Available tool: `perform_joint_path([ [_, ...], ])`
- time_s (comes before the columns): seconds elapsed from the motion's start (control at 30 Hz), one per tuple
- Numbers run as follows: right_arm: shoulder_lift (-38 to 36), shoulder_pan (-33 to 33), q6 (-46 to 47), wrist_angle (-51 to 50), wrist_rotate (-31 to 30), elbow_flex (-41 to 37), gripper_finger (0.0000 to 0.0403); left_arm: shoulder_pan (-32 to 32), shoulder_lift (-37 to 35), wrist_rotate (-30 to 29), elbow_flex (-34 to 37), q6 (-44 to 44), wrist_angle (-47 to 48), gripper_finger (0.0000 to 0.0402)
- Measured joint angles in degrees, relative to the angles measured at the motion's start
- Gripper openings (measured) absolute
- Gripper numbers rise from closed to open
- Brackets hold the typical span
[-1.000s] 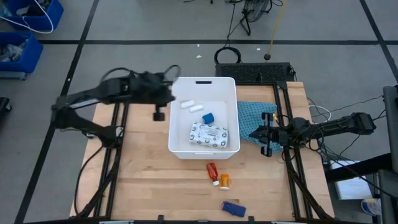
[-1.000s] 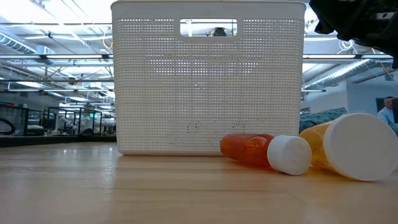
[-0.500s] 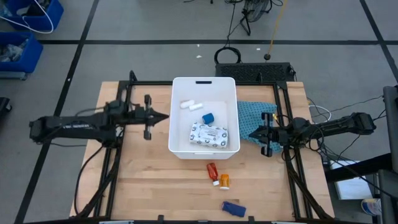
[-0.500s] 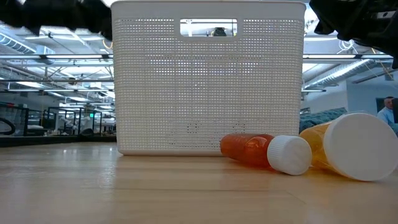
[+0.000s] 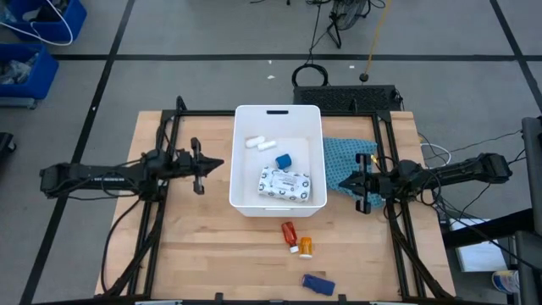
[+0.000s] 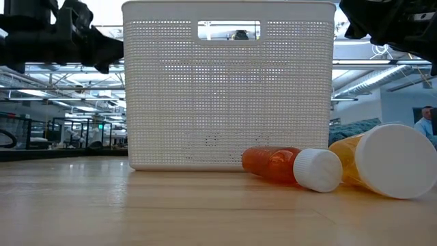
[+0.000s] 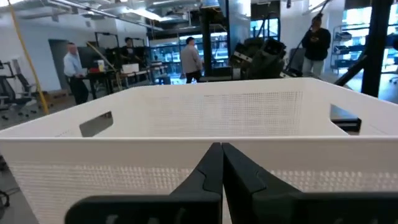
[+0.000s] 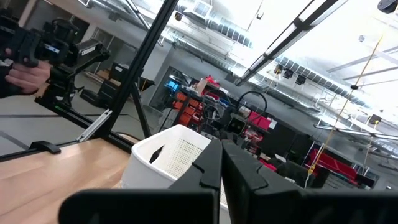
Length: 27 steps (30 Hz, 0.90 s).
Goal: Pick & place medical supplies in basket/bin
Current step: Put the dark blue bandage into the white bin
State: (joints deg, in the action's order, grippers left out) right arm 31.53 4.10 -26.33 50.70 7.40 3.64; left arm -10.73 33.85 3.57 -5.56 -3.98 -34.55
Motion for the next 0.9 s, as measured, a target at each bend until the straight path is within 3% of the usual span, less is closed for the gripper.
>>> perform_joint_path([
  [0.37, 0.00, 0.00, -0.04, -0.60, -0.07, 0.01, 0.0000, 2.92, 0.00, -5.97, 2.64, -0.80, 2.69, 0.0001],
  [0.9, -0.02, 0.01, 0.06, -1.58, -0.07, 0.00, 0.0000, 2.98, -0.02, -6.16, 2.62, -1.96, 1.41, 0.0004],
])
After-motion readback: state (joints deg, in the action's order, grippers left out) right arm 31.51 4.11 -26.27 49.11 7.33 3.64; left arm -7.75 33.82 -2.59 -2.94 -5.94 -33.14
